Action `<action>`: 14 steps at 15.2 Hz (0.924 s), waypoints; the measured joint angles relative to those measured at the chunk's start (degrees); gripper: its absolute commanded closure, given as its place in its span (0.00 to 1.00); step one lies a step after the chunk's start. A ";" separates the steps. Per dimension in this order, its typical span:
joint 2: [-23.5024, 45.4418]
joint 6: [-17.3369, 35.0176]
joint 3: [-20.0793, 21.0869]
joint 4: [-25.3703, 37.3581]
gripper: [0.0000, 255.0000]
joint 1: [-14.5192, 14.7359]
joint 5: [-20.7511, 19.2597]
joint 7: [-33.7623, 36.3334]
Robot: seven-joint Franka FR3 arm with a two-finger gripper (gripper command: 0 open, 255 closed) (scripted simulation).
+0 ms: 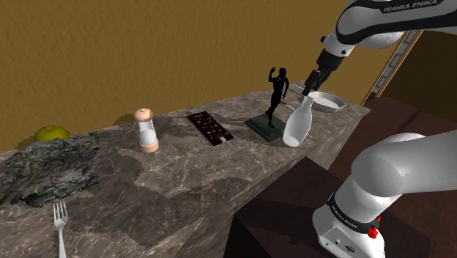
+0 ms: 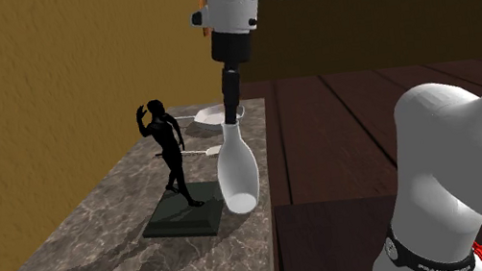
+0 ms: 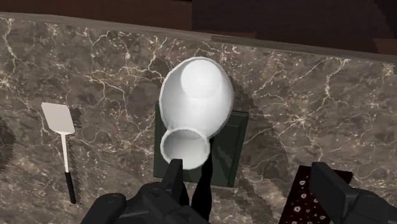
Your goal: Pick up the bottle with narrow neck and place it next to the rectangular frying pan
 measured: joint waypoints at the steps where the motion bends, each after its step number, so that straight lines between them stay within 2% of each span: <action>1: 1.48 1.42 -1.21 0.01 0.00 -0.43 -0.57 -0.88; 4: 4.23 4.76 -4.11 -0.71 0.00 -1.77 -2.07 -2.98; 14: 8.48 12.29 -6.07 -4.01 0.00 -1.53 -2.50 -3.71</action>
